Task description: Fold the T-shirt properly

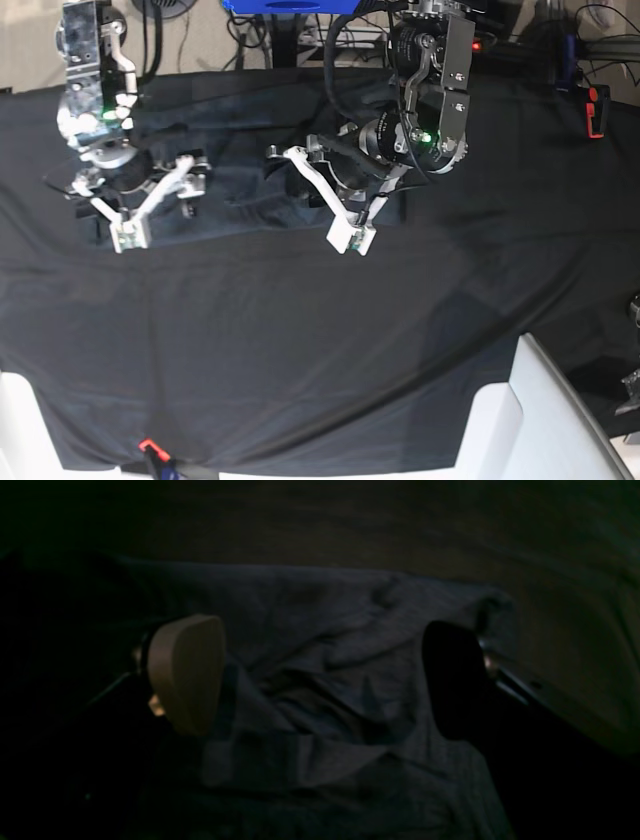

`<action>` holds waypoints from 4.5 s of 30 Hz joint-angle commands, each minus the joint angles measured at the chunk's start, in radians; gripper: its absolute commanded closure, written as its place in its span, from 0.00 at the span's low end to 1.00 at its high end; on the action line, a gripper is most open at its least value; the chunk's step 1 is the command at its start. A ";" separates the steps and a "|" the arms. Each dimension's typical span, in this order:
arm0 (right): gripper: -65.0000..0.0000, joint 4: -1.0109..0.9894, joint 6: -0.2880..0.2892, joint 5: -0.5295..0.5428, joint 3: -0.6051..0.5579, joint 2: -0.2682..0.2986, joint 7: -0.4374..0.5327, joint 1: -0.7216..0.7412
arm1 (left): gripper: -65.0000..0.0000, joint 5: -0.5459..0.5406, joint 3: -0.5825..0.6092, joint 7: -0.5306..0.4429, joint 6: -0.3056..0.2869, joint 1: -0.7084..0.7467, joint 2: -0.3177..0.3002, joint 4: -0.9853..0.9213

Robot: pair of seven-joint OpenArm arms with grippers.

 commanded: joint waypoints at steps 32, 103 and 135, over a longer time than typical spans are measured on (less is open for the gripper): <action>0.11 0.021 0.018 0.001 0.021 -0.018 0.023 0.006 | 0.55 -0.022 0.193 -0.012 -0.007 -0.134 -0.001 -0.151; 0.12 0.078 0.018 -0.005 -0.089 0.017 0.018 0.020 | 1.00 -0.303 0.406 -0.009 0.312 -0.151 -0.288 0.136; 0.27 -0.027 -0.096 -0.002 -0.568 0.053 -0.362 0.228 | 1.00 0.088 -0.941 -0.133 -0.115 0.411 -0.334 -0.065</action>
